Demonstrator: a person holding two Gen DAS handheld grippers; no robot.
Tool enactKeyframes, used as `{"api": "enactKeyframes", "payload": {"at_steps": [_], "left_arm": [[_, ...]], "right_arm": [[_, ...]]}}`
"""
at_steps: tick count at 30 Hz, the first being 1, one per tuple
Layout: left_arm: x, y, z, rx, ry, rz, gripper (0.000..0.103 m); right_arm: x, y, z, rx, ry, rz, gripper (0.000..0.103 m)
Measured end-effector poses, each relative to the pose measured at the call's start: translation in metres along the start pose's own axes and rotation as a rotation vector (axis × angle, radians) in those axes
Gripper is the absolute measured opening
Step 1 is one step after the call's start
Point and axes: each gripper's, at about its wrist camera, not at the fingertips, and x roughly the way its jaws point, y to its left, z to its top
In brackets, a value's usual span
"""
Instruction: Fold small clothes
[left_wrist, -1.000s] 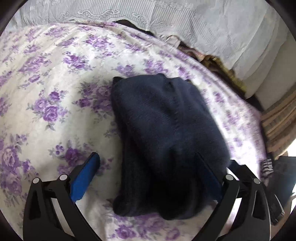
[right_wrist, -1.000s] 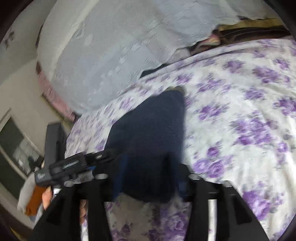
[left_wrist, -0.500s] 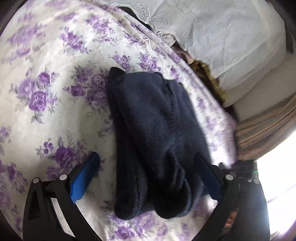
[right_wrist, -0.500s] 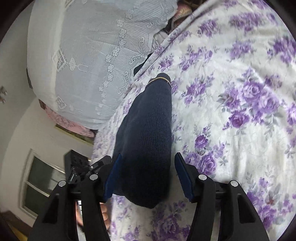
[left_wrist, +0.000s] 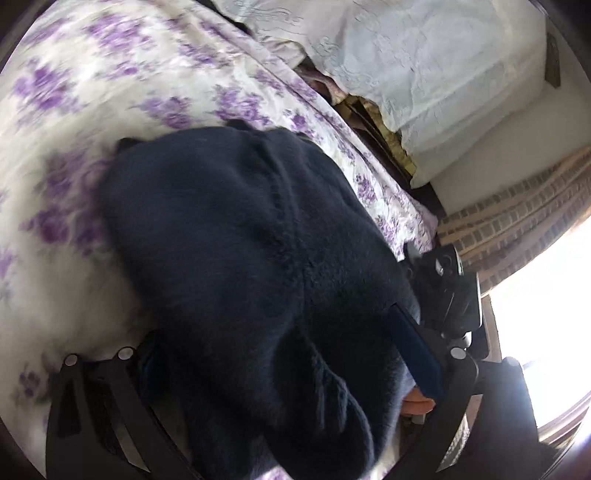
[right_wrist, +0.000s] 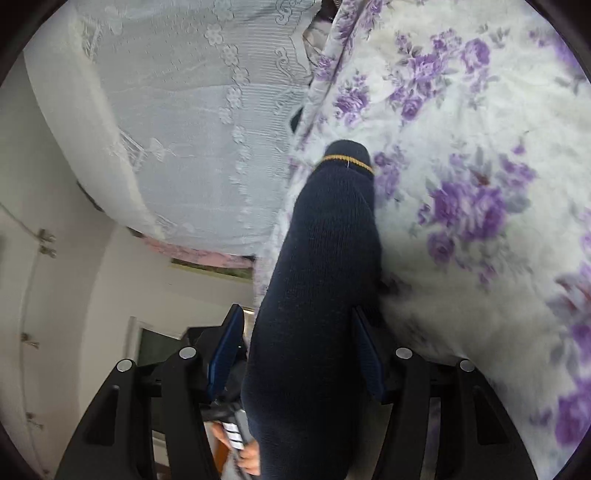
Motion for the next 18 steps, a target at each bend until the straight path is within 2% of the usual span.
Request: {"api": "enactKeyframes", "payload": {"at_steps": [2,5,7,9,13,16,18], "left_arm": [[0.0,0.0,0.0,-0.005,-0.004,-0.028,0.098],[-0.007,0.006,-0.002,-0.051,-0.018,-0.1,0.098],[-0.012,0.014,-0.003,-0.09,-0.018,-0.133,0.098],[-0.012,0.018,-0.002,-0.108,-0.012,-0.14,0.098],[-0.004,0.009,-0.002,-0.069,0.004,-0.084,0.098],[0.002,0.005,0.002,-0.034,0.012,-0.066,0.098],[0.004,0.004,0.005,-0.022,0.01,-0.058,0.098]], "right_arm": [[0.001,0.005,-0.001,-0.035,0.008,-0.017,0.061],[-0.002,0.02,-0.013,-0.087,0.035,-0.135,0.06],[-0.011,0.022,-0.015,-0.084,0.019,-0.158,0.061],[-0.015,0.019,-0.011,-0.035,0.023,-0.14,0.061],[0.001,0.02,-0.007,-0.037,0.059,-0.173,0.064],[0.018,0.026,0.005,-0.041,0.076,-0.187,0.08],[0.03,0.028,0.013,-0.05,0.081,-0.203,0.084]]}}
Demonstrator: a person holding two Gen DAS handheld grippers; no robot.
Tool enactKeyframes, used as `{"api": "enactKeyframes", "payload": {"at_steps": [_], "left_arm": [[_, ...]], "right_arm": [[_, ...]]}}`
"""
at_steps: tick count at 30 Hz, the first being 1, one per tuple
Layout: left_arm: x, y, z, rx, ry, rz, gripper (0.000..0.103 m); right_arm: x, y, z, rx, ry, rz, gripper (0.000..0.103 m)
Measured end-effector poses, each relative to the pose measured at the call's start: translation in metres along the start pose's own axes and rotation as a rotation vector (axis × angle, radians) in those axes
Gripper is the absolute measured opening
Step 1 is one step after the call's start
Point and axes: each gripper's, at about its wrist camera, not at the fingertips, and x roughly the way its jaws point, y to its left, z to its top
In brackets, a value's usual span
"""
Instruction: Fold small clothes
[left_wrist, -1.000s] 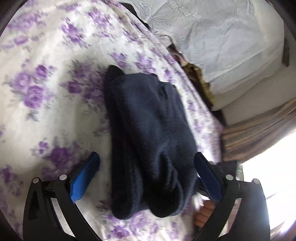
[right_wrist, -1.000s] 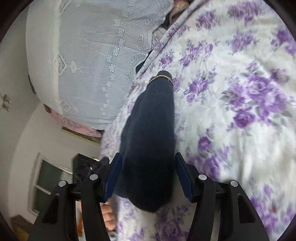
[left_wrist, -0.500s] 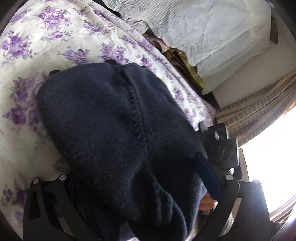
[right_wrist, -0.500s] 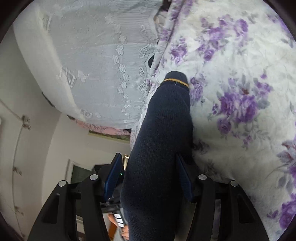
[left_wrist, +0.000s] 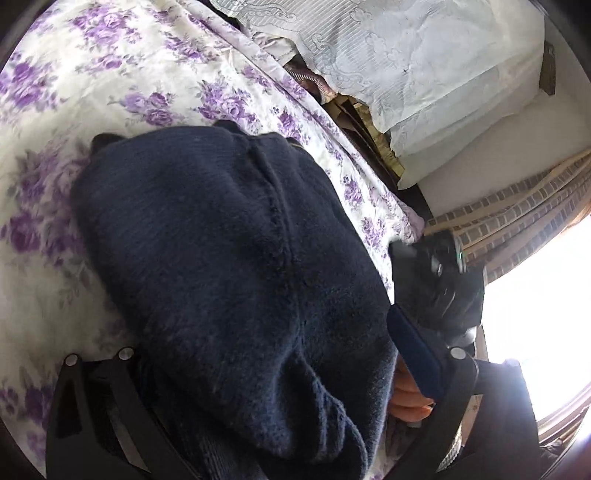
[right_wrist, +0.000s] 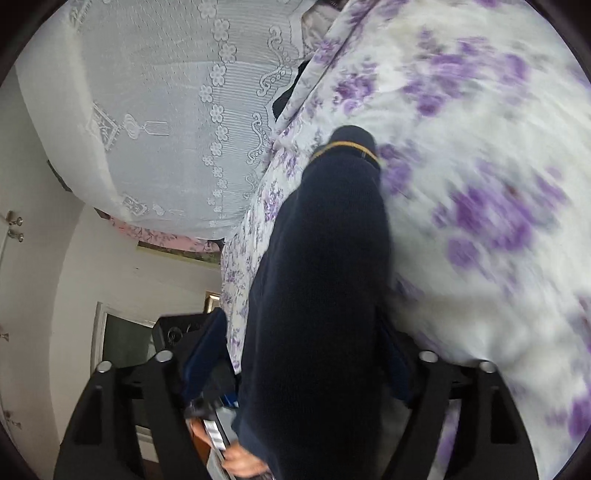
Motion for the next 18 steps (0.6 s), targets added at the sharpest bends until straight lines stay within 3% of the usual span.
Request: {"api": "enactKeyframes", "payload": {"at_steps": [4,6,9,11,12,15,16,18], "left_arm": [[0.001,-0.002,-0.002,0.037,0.014,0.045,0.098],[-0.003,0.001,-0.002,0.024,0.011,0.025,0.098],[-0.011,0.009,-0.001,-0.01,-0.001,-0.017,0.098],[-0.01,0.007,-0.001,-0.002,0.001,-0.003,0.098],[-0.006,0.003,-0.002,0.017,0.007,0.025,0.098],[0.002,-0.007,-0.002,0.064,0.012,0.075,0.098],[0.003,-0.007,-0.001,0.062,0.011,0.074,0.098],[0.002,-0.004,0.001,0.045,0.006,0.055,0.098]], "right_arm": [[-0.004,-0.002,0.001,-0.038,-0.02,0.047,0.081],[-0.017,-0.007,0.003,0.019,-0.004,0.028,0.078],[-0.044,-0.014,0.002,-0.003,0.004,-0.049,0.078],[-0.046,-0.024,0.0,0.008,0.011,-0.039,0.063],[-0.044,-0.025,0.001,0.019,0.013,-0.057,0.063],[-0.011,-0.018,0.007,0.044,0.097,0.008,0.065],[0.004,-0.009,0.009,0.012,0.095,-0.015,0.069],[0.013,0.004,0.01,-0.03,0.072,-0.021,0.089]]}}
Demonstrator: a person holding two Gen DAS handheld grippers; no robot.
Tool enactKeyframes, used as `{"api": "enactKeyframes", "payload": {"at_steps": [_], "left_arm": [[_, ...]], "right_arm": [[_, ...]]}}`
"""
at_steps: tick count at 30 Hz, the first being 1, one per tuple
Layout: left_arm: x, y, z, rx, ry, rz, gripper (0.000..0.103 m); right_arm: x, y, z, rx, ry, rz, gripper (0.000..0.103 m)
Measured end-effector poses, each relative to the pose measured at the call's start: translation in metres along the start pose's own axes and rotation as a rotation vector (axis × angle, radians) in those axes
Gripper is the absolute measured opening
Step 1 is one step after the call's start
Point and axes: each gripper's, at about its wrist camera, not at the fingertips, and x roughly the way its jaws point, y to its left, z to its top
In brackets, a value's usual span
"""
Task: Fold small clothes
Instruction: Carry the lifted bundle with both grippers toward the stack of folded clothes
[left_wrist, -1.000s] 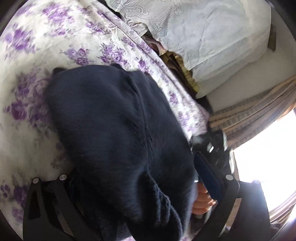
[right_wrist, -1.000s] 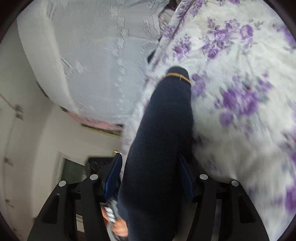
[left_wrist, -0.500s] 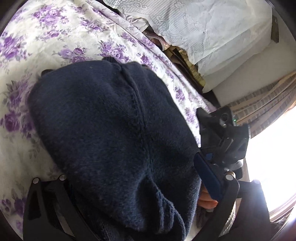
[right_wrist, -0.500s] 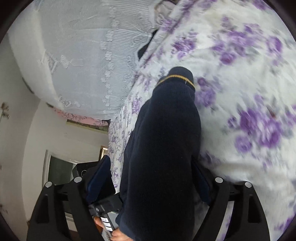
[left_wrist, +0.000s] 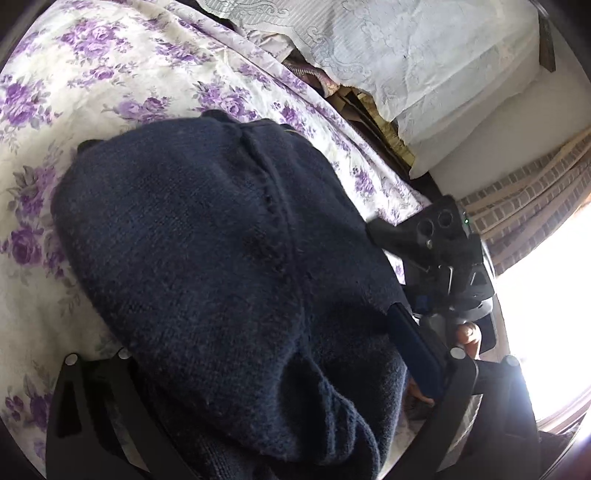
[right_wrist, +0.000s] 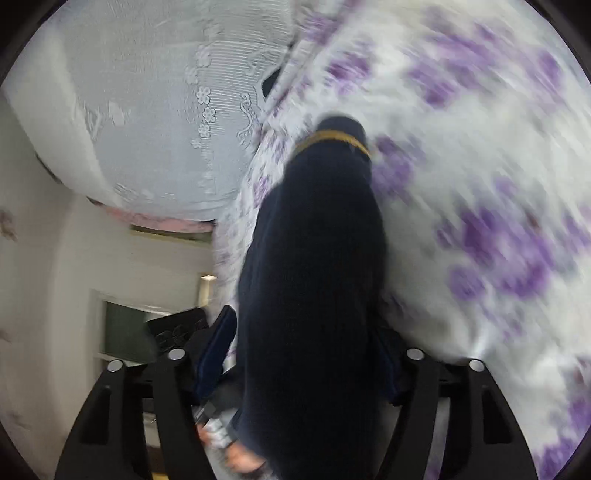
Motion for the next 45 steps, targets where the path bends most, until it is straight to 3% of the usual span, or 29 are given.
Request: {"api": "enactKeyframes", "payload": {"at_steps": [1,3,5,7,12,20,28,35,45], "left_arm": [[-0.001,0.001,0.0,-0.002,-0.002,-0.004,0.098],[0.0,-0.001,0.0,-0.002,-0.014,0.004,0.098],[0.0,-0.003,0.001,-0.005,-0.031,0.01,0.096],[-0.006,-0.003,-0.001,-0.004,-0.051,0.012,0.09],[-0.014,-0.01,-0.005,0.018,-0.082,0.025,0.086],[-0.03,-0.035,-0.026,0.072,-0.1,0.063,0.087],[-0.051,-0.063,-0.079,0.116,-0.087,0.139,0.091],[-0.085,-0.072,-0.124,0.082,-0.115,0.13,0.092],[-0.151,-0.097,-0.181,0.072,-0.192,0.159,0.095]], "right_arm": [[0.002,0.007,-0.002,-0.043,-0.01,-0.003,0.093],[0.0,0.009,-0.009,-0.1,-0.028,-0.023,0.088],[-0.008,0.004,-0.015,-0.091,-0.075,-0.088,0.056],[-0.012,0.003,-0.019,-0.108,-0.104,-0.092,0.055],[-0.013,0.026,-0.028,-0.206,-0.141,-0.152,0.055],[-0.03,0.039,-0.06,-0.215,-0.137,-0.155,0.058],[-0.042,0.047,-0.114,-0.218,-0.079,-0.147,0.06],[-0.046,0.066,-0.16,-0.263,-0.024,-0.136,0.061],[-0.042,0.122,-0.22,-0.367,0.046,-0.095,0.063]]}}
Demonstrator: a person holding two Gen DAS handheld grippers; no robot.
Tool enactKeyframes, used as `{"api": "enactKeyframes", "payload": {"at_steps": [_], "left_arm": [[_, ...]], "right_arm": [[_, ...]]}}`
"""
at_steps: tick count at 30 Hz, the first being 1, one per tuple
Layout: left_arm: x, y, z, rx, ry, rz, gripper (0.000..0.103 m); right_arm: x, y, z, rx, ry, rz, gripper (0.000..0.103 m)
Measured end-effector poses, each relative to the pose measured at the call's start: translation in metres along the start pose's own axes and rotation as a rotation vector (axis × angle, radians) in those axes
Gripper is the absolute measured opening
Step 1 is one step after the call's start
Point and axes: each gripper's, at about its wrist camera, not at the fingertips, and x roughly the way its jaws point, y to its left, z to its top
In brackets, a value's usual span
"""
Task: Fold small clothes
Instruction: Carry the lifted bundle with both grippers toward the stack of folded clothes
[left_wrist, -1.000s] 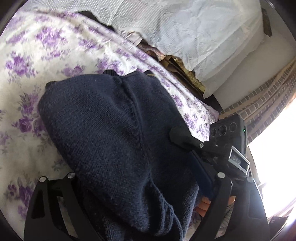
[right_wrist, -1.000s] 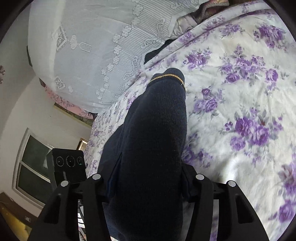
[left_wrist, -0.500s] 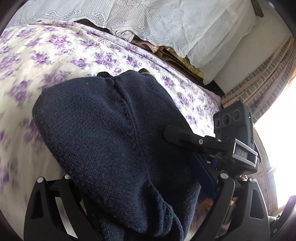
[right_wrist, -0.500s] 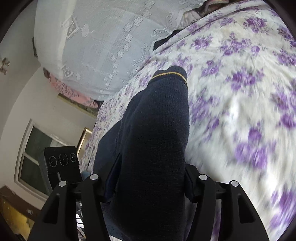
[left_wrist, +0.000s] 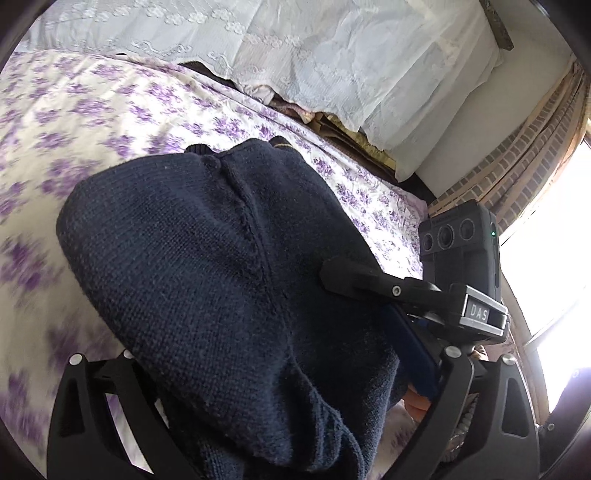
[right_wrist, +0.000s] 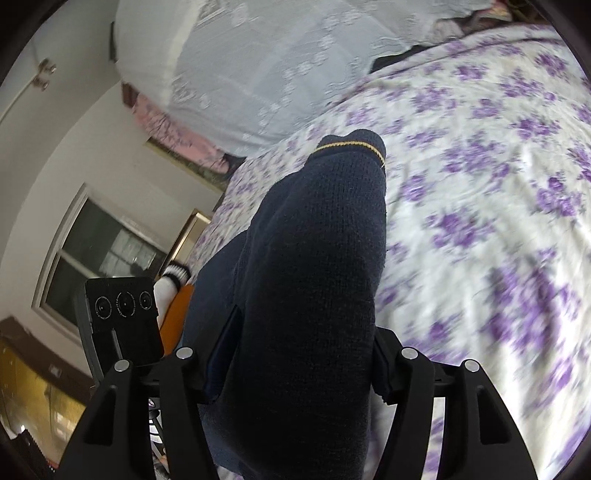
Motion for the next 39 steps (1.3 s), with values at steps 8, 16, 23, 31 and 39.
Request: {"api": "enactKeyframes", "payload": {"at_steps": [8,16,23,31,39], "left_arm": [[-0.058,-0.003,-0.022,-0.019,-0.05,0.066,0.096],[-0.138,-0.008,-0.019,-0.015,-0.154,0.137,0.096],[-0.205,-0.004,-0.017,-0.008,-0.232,0.238,0.098],[-0.293,0.017,-0.012,-0.032,-0.357,0.33,0.098],[-0.353,0.047,-0.004,-0.064,-0.413,0.429,0.098]], "right_arm": [[0.017,0.054,-0.017,-0.044,0.061,0.064,0.063],[0.033,0.135,-0.008,-0.144,0.101,0.136,0.063],[0.061,0.211,0.005,-0.244,0.138,0.195,0.064],[0.109,0.294,0.02,-0.301,0.208,0.301,0.064],[0.16,0.351,0.024,-0.327,0.276,0.345,0.066]]}}
